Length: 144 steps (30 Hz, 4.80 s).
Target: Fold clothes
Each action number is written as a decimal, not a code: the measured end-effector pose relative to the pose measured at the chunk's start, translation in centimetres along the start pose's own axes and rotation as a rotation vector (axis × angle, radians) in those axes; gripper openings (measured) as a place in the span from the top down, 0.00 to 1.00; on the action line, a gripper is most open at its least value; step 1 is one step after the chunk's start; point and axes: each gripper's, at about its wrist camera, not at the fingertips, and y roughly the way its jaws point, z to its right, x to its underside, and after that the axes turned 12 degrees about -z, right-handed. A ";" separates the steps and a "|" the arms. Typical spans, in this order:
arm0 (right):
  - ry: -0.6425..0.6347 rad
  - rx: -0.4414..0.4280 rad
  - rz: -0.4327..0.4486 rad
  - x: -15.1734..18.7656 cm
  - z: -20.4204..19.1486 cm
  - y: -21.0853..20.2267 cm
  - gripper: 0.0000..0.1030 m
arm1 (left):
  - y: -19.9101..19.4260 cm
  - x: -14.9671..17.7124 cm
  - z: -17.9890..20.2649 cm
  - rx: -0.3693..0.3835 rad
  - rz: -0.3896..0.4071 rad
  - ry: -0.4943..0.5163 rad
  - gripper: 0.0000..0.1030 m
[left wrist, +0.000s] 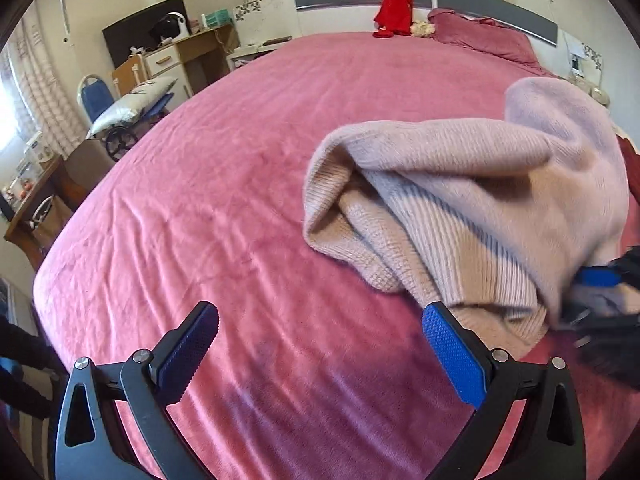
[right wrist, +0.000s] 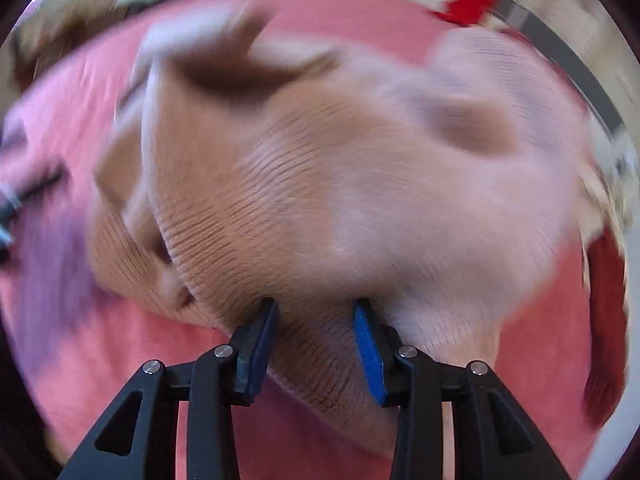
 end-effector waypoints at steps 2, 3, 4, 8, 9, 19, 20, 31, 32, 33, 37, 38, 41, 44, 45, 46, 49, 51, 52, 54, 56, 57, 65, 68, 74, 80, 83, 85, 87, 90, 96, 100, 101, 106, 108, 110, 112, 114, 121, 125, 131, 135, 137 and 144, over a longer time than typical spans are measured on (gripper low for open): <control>-0.044 0.010 0.046 0.0 0.0 0.5 0.70 | -0.1 0.0 0.0 -0.012 0.000 0.008 0.00; -0.021 -0.019 0.062 0.2 0.8 0.4 0.94 | -0.2 0.0 0.0 -0.023 0.001 0.012 0.00; 0.064 -0.088 0.076 0.6 2.8 -0.1 0.97 | -0.2 -0.1 0.1 -0.029 0.004 0.017 0.00; 0.406 -0.227 0.251 5.0 12.1 -5.1 0.98 | -0.3 -0.8 1.0 -0.026 0.017 0.034 0.00; 0.470 -0.200 0.299 6.6 14.4 -6.9 1.00 | -0.3 -1.0 1.2 -0.028 0.017 0.041 0.00; 0.730 -0.047 0.394 20.5 26.8 -15.4 0.73 | 1.5 -2.7 4.4 -0.076 0.033 0.127 0.00; 0.685 -0.099 0.394 20.0 25.3 -14.7 0.72 | 1.7 -2.7 4.1 -0.068 0.025 0.106 0.00; -0.120 0.012 0.273 0.6 -1.7 -8.2 0.60 | 0.4 -2.6 0.6 -0.041 0.047 0.031 0.00; -0.158 0.118 0.223 -0.6 -2.9 -6.6 0.60 | 0.1 -2.4 0.2 -0.049 0.058 0.023 0.00; -0.177 0.211 0.197 -1.6 -3.5 -5.2 0.62 | -0.1 -2.1 -0.3 -0.050 0.062 0.015 0.00; 0.035 0.155 0.260 -2.3 1.8 -5.2 0.96 | -0.7 -1.4 -1.6 -0.021 0.070 -0.003 0.00; 0.126 0.053 0.285 -1.6 4.3 -6.3 0.97 | -0.8 -1.4 -1.7 -0.013 0.077 -0.005 0.00; 0.357 -0.030 0.412 3.0 11.2 -10.8 0.97 | -1.1 -1.5 -0.6 0.027 0.101 0.006 0.00; 0.555 -0.027 0.516 9.9 17.4 -15.3 0.97 | -1.4 -1.7 1.7 0.071 0.108 0.051 0.00; 0.615 -0.018 0.544 12.5 19.2 -16.8 0.97 | -1.5 -1.8 2.8 0.096 0.108 0.077 0.00; 0.673 0.000 0.567 15.2 21.0 -18.3 0.97 | -1.6 -1.9 4.0 0.110 0.108 0.105 0.00; 0.809 0.093 0.594 23.1 25.4 -22.1 0.97 | -1.9 -1.6 8.2 0.136 0.111 0.204 0.00; 0.883 0.148 0.538 27.3 27.6 -22.4 0.96 | -1.9 -1.4 11.5 0.172 0.110 0.287 0.00; 0.917 0.172 0.497 29.1 28.7 -22.1 0.96 | -1.7 -1.3 13.1 0.183 0.104 0.329 0.00; 0.953 0.162 0.349 31.4 30.3 -19.5 0.92 | -1.4 -0.7 16.0 0.174 0.086 0.408 0.00; 0.968 0.094 0.172 33.2 31.3 -14.7 0.83 | -1.4 0.3 18.3 0.146 0.088 0.469 0.00; 0.979 0.077 0.107 34.1 31.1 -12.9 0.81 | -1.5 0.7 19.0 0.132 0.095 0.492 0.00; 0.916 -0.136 0.273 32.1 24.9 -12.7 0.76 | -2.2 2.1 17.0 0.137 0.088 0.439 0.00; 0.869 -0.211 0.234 29.6 25.1 -12.0 0.72 | -2.9 2.3 14.8 0.143 0.102 0.402 0.00; 1.096 -0.259 0.106 29.2 28.6 -6.5 0.68 | -5.2 3.8 11.1 0.168 0.150 0.343 0.00; 0.977 -0.518 0.235 22.5 25.3 -10.1 0.92 | -6.0 6.8 8.6 0.188 0.149 0.321 0.00; 0.789 -0.661 0.333 13.2 20.8 -14.2 0.92 | -6.4 8.0 7.4 0.181 0.160 0.306 0.00; 0.629 -0.771 0.376 6.3 16.2 -17.0 0.92 | -6.6 8.5 6.5 0.174 0.158 0.291 0.00; 0.434 -0.870 0.419 -0.3 10.4 -20.4 0.90 | -6.8 8.8 5.8 0.165 0.158 0.278 0.00; 0.214 -0.893 0.472 -5.1 4.0 -24.2 0.71 | -6.9 9.1 5.2 0.136 0.153 0.268 0.00; 0.159 -0.673 0.548 0.2 2.7 -26.3 0.59 | -6.2 9.2 7.2 0.144 0.147 0.292 0.00; 0.410 -0.498 0.487 13.2 8.1 -22.8 0.55 | -5.5 9.5 11.8 0.159 0.182 0.408 0.00; 0.487 -0.476 0.440 16.2 9.7 -21.3 0.54 | -5.4 9.7 13.1 0.156 0.197 0.451 0.00; 0.742 -0.169 0.152 29.2 15.4 -14.6 0.54 | -5.4 11.9 19.4 0.018 0.430 0.742 0.00; 0.667 0.029 0.083 32.2 15.9 -13.7 0.54 | -5.2 13.1 20.8 -0.057 0.544 0.857 0.00; 0.563 0.173 0.048 34.0 15.6 -12.9 0.54 | -4.8 14.5 21.5 -0.118 0.643 0.963 0.00; 0.477 0.282 0.057 35.3 15.0 -12.5 0.54 | -4.3 15.5 22.0 -0.161 0.708 1.025 0.00; 0.419 0.367 0.079 35.9 14.5 -12.0 0.54 | -3.7 15.6 22.8 -0.198 0.738 1.042 0.00; 0.174 0.585 0.094 33.1 13.4 -9.4 0.54 | -3.5 15.9 22.8 -0.257 0.837 1.102 0.00; 0.049 0.639 0.089 32.7 13.1 -8.6 0.55 | -4.4 17.0 20.7 -0.206 0.832 1.179 0.00; -0.064 0.670 0.052 32.7 12.9 -7.9 0.55 | -5.2 17.8 20.6 -0.109 0.806 1.283 0.00; -0.090 0.697 0.039 31.9 13.5 -7.2 0.55 | -3.9 16.3 22.8 -0.103 0.746 1.367 0.00; -0.105 0.726 0.025 31.1 14.0 -6.7 0.55 | -3.8 14.7 22.6 -0.098 0.716 1.371 0.00; -0.199 0.814 0.044 31.2 14.5 -6.4 0.55 | -2.4 13.2 20.6 -0.192 0.761 1.514 0.00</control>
